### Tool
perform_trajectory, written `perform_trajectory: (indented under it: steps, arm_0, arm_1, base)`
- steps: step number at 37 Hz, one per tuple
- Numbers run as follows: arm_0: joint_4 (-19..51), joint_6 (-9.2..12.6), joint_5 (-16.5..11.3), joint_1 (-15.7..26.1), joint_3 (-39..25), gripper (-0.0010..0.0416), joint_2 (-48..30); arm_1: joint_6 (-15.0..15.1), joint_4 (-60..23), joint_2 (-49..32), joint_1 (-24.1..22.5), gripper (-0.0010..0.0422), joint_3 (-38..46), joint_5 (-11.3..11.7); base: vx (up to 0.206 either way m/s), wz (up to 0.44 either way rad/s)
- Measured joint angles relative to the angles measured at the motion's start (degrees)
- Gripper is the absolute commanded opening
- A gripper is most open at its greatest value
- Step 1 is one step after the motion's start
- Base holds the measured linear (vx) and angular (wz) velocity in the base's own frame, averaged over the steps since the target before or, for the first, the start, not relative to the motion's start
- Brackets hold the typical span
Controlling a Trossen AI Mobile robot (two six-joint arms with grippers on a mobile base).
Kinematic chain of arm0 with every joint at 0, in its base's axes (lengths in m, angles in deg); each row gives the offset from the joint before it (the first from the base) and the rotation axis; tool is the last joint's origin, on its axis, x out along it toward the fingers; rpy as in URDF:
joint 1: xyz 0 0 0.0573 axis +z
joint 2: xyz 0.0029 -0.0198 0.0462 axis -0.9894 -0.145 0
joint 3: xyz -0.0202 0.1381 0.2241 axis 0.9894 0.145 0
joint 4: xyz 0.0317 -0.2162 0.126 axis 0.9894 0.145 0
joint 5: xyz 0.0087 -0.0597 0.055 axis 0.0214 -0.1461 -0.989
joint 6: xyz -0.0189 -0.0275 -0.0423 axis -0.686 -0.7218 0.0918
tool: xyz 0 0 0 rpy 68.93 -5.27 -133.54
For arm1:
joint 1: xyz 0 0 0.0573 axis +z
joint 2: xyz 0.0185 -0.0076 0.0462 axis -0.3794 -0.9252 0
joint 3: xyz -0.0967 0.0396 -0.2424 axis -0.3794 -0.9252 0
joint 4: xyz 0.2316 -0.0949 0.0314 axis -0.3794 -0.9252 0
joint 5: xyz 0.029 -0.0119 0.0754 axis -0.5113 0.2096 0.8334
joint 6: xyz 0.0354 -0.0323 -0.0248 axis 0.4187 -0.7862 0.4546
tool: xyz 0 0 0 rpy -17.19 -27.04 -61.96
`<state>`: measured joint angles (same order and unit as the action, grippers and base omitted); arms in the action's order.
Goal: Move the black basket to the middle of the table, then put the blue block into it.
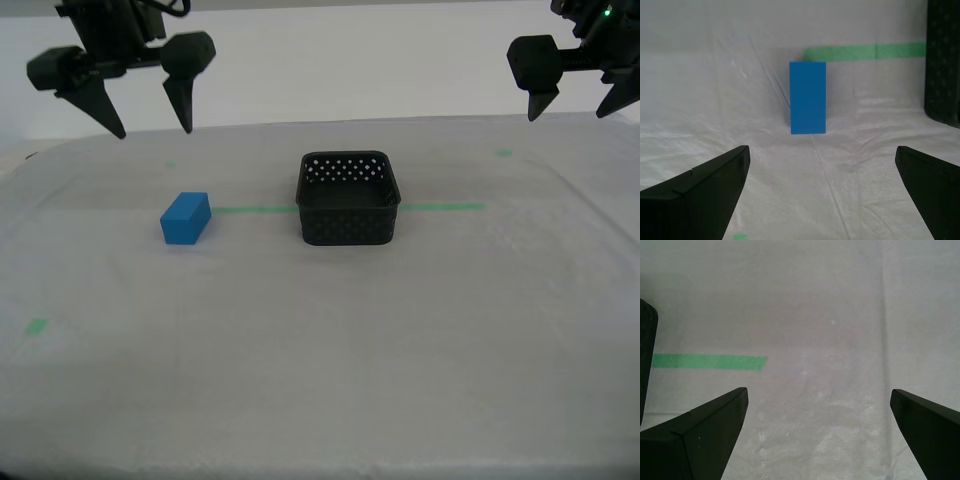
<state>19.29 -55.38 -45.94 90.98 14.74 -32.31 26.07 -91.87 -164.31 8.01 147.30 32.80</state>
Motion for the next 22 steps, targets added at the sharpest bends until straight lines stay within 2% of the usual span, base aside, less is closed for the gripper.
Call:
perform_trajectory:
  steps: [10, 22]
  arm_0:
    - [0.0, 0.0, 0.0, 0.0, 0.0, 0.0399, 0.0]
    - [0.0, 0.0, 0.0, 0.0, 0.0, 0.0399, 0.0]
  arm_1:
    - [1.3, 5.1, -8.5, -0.6, 0.0401, 0.0, -1.8]
    - [1.4, 9.3, -15.7, -1.2, 0.0401, 0.0, -1.9]
  base:
    - [0.0, 0.0]
    - [0.0, 0.0]
